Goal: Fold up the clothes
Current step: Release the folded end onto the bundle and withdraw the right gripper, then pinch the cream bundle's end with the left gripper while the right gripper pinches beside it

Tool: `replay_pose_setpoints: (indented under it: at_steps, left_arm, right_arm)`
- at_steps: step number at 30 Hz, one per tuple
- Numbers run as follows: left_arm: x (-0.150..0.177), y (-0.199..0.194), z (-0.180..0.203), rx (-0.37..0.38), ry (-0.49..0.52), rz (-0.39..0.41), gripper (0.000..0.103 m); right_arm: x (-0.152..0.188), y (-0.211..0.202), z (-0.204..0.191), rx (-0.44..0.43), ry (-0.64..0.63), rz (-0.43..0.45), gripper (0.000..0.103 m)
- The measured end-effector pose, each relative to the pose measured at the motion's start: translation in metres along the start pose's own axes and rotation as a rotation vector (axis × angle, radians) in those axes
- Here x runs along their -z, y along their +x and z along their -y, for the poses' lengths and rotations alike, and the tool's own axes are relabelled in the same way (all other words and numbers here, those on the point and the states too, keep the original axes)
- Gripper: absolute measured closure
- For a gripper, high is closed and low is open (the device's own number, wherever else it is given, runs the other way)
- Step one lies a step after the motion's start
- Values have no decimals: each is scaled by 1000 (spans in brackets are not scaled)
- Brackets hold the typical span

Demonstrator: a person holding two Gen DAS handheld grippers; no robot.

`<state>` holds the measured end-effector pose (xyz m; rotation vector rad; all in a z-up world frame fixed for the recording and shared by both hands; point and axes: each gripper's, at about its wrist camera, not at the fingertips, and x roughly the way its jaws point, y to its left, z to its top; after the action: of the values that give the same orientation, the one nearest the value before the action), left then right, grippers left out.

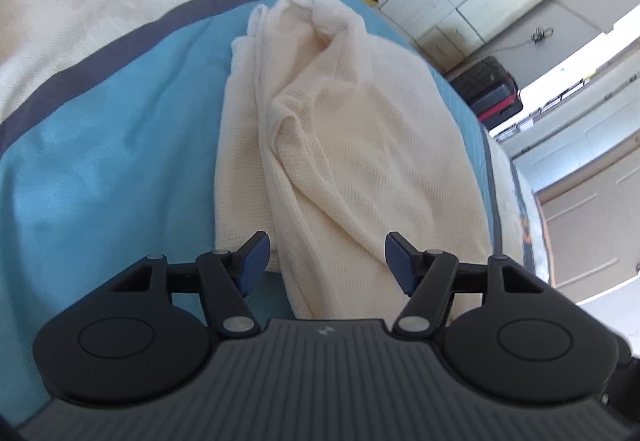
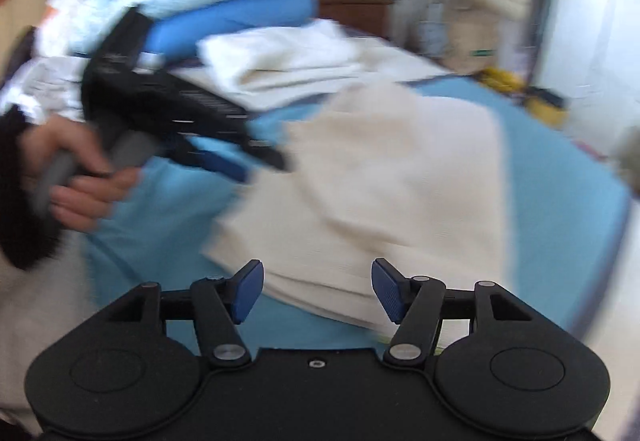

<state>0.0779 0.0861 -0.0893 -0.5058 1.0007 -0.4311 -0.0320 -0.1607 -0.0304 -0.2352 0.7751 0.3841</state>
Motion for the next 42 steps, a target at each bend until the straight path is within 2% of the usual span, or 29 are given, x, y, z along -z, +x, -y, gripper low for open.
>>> replay_pose_setpoints:
  at_steps: [2,4,6,8,9,10,12,16,20,22,23,25,27,28,31,35,36,39,42]
  left_arm:
    - [5,16,6,-90,44,-74,38]
    - [13,27,9,-182,89,-106,38]
    - [16,25,14,-194,118,-92,38]
    - [17,21,15,-167,117,-78,44]
    - [17,20,12,-130,95,-75,65]
    - [17,19,9,-91,69,-79,92]
    - [17,16,3,-47,17,-70,95]
    - [16,6,-5,-17,-68,-40,93]
    - [15,12,-17,-17,-117,-68,84]
    - [9,7,-20,-8,-125,-27,83]
    - [3,2,-20,-8,-112,13,83]
    - [-8,-8,-20,-11,-85,86,75]
    - [-20,-10,-21,-28,-49,105,66]
    - [-23,-7,-24,-26,-42,85,62]
    - [-18,8,-33,-39,-76,17,62]
    - [-10,18,-30,-58,-44,-8,62]
    - [-9,18,-29,-48,-38,-12,62]
    - [-4,25,-33,31,-103,-66,62]
    - [0,32,-36,103,-163,-116,61]
  right_arm:
    - [8,7,16,87,22,-44,38]
    - [15,14,25,118,60,-74,38]
    - [18,19,25,123,80,-81,38]
    - [19,20,23,129,74,-74,36]
    - [19,22,18,131,61,-69,35]
    - [20,24,12,132,47,-64,34]
    - [18,25,7,126,25,-51,34]
    - [1,19,14,40,81,-16,34]
    - [-39,29,46,-137,246,-4,34]
    - [-65,45,59,-243,316,-29,34]
    - [-77,55,62,-267,327,-36,34]
    - [-103,75,64,-275,319,-51,34]
    - [-131,98,63,-261,293,-74,34]
    - [-146,110,60,-251,268,-89,34]
    - [-192,141,48,-185,156,-131,34]
    - [-239,185,27,-51,-76,-177,34]
    - [-245,197,21,-23,-132,-194,34]
    - [-253,233,13,45,-237,-255,34]
    - [-251,260,13,94,-260,-281,37]
